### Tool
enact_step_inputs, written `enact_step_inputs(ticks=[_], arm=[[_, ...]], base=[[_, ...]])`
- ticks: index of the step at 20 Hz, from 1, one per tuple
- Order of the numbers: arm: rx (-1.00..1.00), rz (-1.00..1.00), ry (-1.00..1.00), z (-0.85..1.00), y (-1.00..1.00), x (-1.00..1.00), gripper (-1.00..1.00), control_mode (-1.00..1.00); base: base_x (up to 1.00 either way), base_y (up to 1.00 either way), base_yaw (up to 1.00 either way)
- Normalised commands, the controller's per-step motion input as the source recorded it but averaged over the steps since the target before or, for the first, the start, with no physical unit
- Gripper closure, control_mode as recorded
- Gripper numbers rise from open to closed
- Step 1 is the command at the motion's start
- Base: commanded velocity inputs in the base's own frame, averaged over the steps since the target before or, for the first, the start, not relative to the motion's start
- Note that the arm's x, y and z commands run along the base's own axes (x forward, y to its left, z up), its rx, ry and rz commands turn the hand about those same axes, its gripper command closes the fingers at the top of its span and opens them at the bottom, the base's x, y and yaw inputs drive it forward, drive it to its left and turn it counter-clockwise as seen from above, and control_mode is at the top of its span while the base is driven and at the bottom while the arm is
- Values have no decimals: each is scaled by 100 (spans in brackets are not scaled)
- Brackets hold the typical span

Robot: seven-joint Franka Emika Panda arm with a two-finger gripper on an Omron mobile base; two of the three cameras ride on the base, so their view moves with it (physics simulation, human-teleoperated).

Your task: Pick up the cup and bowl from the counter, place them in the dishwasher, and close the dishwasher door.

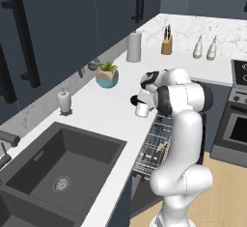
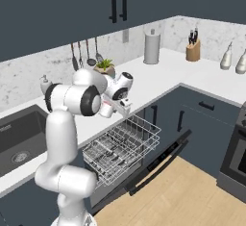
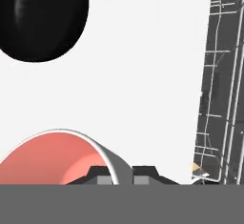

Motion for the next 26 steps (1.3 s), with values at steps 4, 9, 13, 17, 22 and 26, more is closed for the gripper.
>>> enact_step_inputs(ticks=[4, 9, 13, 17, 22, 26], arm=[[13, -13, 0, -2, -100, -82, 100, -100], [12, -10, 0, -12, -99, -50, 100, -100], [6, -3, 0, -34, -74, -1, 100, -100], [0, -2, 0, -56, -43, 15, 100, -100], [0, -2, 0, -63, -20, 39, 100, -100], [1, -6, -1, -44, 0, 68, 100, -100]], base=[[0, 0, 0], [0, 0, 0], [0, 0, 0], [0, 0, 0], [0, 0, 0], [0, 0, 0]])
